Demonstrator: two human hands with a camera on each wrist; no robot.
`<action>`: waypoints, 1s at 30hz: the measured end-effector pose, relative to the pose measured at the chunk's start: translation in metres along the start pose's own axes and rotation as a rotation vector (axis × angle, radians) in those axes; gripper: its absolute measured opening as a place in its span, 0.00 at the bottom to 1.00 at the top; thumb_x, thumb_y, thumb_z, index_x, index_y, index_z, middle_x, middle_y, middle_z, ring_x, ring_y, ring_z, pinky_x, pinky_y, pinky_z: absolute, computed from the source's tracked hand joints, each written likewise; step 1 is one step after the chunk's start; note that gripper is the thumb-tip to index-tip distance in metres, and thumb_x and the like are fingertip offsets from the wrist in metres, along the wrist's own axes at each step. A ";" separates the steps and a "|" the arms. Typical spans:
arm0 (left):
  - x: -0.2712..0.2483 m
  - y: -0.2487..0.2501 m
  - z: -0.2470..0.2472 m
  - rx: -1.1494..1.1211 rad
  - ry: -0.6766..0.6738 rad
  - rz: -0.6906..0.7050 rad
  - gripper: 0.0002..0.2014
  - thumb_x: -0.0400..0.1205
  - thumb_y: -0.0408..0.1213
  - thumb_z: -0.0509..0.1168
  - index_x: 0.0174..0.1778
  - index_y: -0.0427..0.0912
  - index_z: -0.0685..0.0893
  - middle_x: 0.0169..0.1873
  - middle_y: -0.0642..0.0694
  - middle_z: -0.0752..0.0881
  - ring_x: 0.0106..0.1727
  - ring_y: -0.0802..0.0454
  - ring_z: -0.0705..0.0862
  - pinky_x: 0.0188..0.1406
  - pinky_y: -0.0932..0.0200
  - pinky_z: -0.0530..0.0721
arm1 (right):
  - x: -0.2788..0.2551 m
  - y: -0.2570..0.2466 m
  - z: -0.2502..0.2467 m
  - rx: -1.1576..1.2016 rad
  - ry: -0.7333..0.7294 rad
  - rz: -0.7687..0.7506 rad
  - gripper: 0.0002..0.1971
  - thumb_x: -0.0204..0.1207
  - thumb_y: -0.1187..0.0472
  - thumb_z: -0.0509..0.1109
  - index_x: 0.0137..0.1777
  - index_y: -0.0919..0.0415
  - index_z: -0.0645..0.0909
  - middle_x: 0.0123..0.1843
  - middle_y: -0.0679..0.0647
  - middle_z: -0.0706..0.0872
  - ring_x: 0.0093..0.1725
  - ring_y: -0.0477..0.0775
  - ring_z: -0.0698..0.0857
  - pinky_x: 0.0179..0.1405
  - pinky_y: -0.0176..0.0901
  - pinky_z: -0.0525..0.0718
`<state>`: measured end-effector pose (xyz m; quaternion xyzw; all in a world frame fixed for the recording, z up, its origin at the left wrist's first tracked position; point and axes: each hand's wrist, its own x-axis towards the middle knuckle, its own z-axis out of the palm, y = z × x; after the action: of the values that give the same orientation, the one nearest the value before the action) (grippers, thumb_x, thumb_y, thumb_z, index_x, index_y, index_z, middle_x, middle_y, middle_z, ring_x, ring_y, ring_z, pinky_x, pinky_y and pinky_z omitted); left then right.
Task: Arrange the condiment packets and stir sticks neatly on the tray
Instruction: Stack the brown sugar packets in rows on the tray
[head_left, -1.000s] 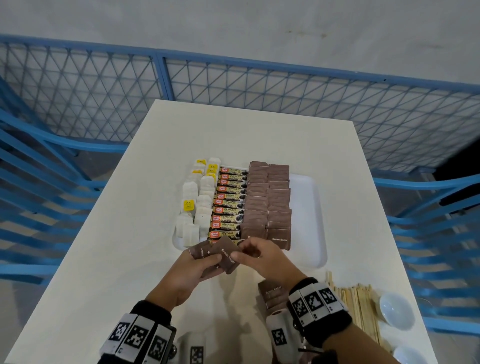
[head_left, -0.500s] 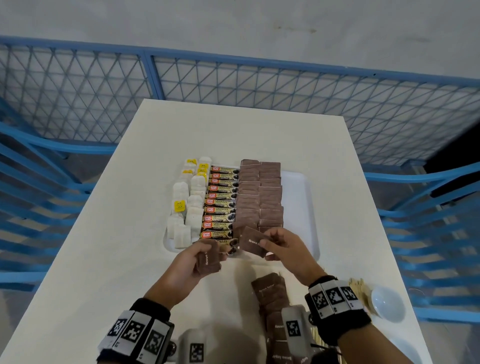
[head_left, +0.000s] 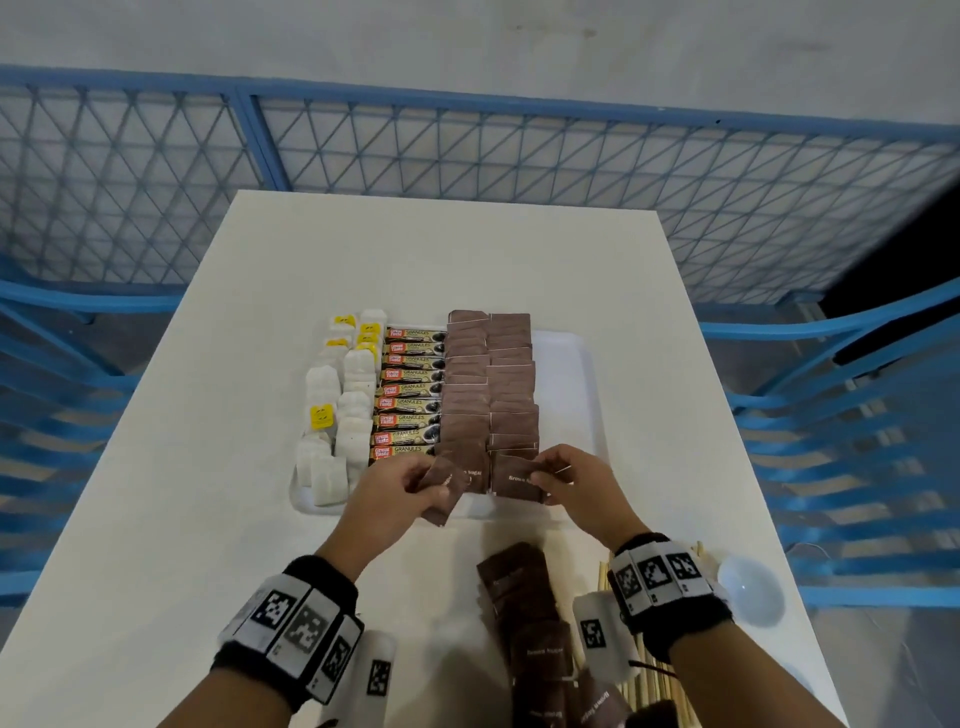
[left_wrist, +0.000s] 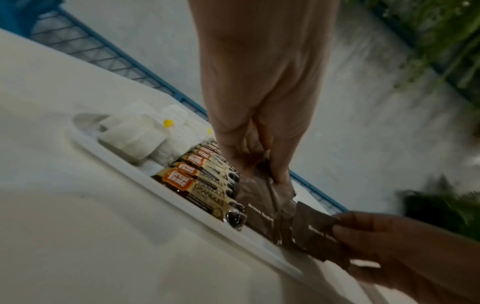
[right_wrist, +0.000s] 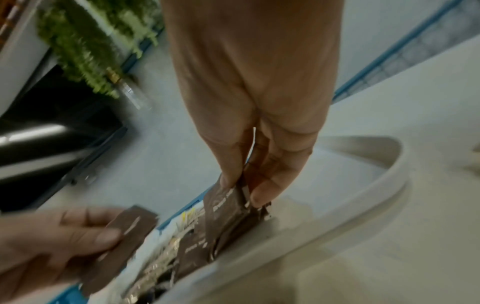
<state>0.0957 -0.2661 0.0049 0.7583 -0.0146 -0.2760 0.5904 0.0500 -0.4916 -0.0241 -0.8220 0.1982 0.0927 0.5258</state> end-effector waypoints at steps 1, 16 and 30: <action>0.005 0.000 0.003 0.084 -0.015 0.020 0.13 0.75 0.17 0.66 0.46 0.39 0.86 0.39 0.41 0.89 0.36 0.47 0.88 0.37 0.53 0.90 | 0.002 0.000 0.001 -0.073 -0.007 -0.027 0.05 0.75 0.67 0.71 0.48 0.58 0.82 0.42 0.52 0.85 0.42 0.54 0.84 0.50 0.51 0.87; 0.047 -0.009 0.022 0.865 -0.038 0.335 0.17 0.76 0.40 0.71 0.62 0.46 0.83 0.56 0.49 0.84 0.58 0.52 0.78 0.58 0.61 0.71 | 0.004 0.009 0.018 -0.488 -0.043 -0.209 0.27 0.66 0.58 0.78 0.63 0.58 0.72 0.59 0.55 0.74 0.57 0.54 0.76 0.59 0.47 0.81; 0.046 -0.023 0.020 1.092 -0.042 0.417 0.26 0.72 0.39 0.72 0.68 0.45 0.79 0.59 0.43 0.79 0.63 0.42 0.76 0.60 0.46 0.67 | 0.010 0.003 0.017 -0.643 0.023 -0.359 0.26 0.67 0.60 0.76 0.64 0.60 0.73 0.58 0.59 0.76 0.57 0.58 0.76 0.58 0.47 0.79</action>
<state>0.1193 -0.2928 -0.0370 0.9283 -0.3152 -0.1214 0.1553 0.0592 -0.4795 -0.0376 -0.9678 0.0176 0.0474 0.2464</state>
